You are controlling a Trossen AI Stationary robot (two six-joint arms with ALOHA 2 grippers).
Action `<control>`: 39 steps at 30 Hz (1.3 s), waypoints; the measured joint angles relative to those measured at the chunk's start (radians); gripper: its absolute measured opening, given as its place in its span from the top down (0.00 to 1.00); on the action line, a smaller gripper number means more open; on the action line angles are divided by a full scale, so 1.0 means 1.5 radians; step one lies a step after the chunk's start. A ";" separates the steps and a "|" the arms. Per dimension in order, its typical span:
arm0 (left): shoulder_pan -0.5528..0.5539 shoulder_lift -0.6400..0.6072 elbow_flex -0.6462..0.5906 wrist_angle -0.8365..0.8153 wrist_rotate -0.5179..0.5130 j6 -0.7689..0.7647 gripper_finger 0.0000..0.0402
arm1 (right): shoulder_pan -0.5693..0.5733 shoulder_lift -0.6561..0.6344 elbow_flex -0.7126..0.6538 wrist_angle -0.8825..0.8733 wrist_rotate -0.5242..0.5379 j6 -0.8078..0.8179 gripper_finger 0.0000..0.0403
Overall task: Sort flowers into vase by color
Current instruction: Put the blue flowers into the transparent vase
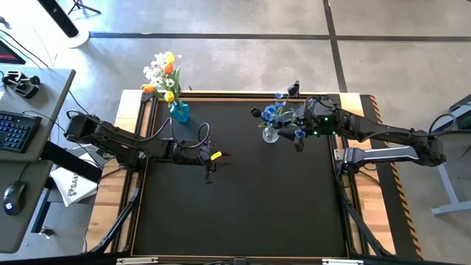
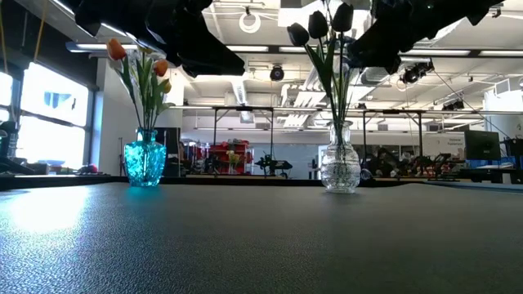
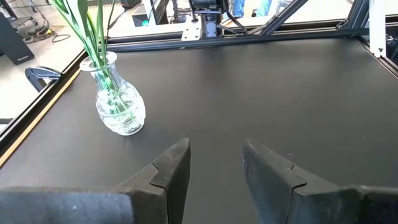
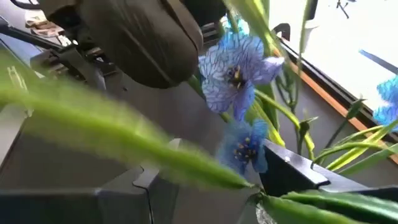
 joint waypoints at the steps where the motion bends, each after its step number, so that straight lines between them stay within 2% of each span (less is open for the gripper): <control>1: 0.000 0.000 0.000 0.000 0.000 0.000 0.66 | 0.000 -0.006 0.000 -0.002 0.000 0.000 0.50; 9: 0.000 0.000 0.000 0.000 0.000 0.000 0.66 | 0.000 -0.080 0.000 0.017 -0.029 -0.037 0.50; 16: 0.000 0.000 0.000 0.000 0.000 0.000 0.66 | 0.000 -0.137 0.001 0.158 -0.030 -0.046 0.50; 21: 0.000 0.000 0.000 0.000 0.000 0.000 0.66 | 0.000 -0.123 0.001 0.192 -0.028 -0.046 0.50; 28: 0.000 0.000 0.000 0.000 0.000 0.000 0.66 | -0.001 -0.038 0.001 0.236 -0.003 -0.065 0.50; 31: 0.000 0.000 0.000 0.000 0.000 0.000 0.66 | -0.008 -0.015 0.001 0.266 0.008 -0.066 0.46; 35: 0.000 0.000 0.000 -0.001 0.000 -0.001 0.66 | -0.022 -0.017 0.001 0.269 0.010 -0.057 0.33; 39: 0.000 0.000 0.000 -0.001 0.000 -0.001 0.66 | -0.029 -0.037 0.001 0.246 -0.031 -0.042 0.21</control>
